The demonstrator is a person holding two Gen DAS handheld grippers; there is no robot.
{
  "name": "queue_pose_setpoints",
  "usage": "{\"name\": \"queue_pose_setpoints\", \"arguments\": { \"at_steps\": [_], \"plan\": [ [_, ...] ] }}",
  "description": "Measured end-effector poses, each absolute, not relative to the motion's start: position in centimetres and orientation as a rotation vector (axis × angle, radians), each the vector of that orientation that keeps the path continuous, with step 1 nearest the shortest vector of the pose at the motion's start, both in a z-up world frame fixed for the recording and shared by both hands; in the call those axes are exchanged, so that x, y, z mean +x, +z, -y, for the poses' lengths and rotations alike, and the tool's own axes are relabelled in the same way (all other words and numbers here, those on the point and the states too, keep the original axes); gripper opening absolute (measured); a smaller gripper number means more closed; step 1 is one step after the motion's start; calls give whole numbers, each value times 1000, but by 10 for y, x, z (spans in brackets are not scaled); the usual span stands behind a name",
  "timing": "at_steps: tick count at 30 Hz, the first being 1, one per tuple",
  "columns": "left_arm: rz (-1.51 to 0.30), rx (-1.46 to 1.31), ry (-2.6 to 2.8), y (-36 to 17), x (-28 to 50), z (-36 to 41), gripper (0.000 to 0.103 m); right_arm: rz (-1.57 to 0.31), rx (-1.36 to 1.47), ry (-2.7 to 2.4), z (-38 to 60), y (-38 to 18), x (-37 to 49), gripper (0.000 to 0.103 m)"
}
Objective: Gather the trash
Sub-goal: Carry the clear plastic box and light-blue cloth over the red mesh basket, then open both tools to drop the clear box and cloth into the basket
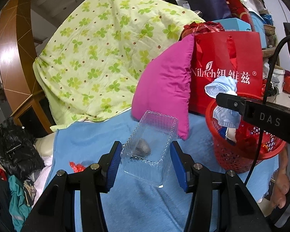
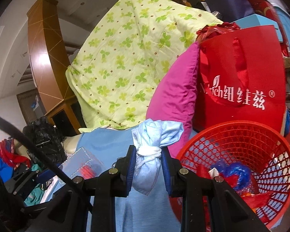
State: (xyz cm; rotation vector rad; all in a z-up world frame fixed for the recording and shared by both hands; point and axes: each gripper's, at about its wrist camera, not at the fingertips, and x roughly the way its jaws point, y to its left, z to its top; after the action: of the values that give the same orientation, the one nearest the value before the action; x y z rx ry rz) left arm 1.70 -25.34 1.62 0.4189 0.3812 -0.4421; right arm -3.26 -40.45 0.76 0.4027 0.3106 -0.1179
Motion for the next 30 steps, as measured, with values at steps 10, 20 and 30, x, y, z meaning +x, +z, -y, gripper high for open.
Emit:
{"name": "queue_pose_setpoints", "arguments": {
  "at_steps": [10, 20, 30],
  "plan": [
    [-341, 454, -478, 27, 2, 281, 53, -278, 447, -166, 433, 7, -54, 28],
    [-306, 482, -522, 38, -10, 312, 53, -247, 508, -220, 466, 3, -76, 28],
    [-352, 353, -738, 60, 2, 354, 56, -203, 715, -253, 516, -10, -99, 30]
  ]
}}
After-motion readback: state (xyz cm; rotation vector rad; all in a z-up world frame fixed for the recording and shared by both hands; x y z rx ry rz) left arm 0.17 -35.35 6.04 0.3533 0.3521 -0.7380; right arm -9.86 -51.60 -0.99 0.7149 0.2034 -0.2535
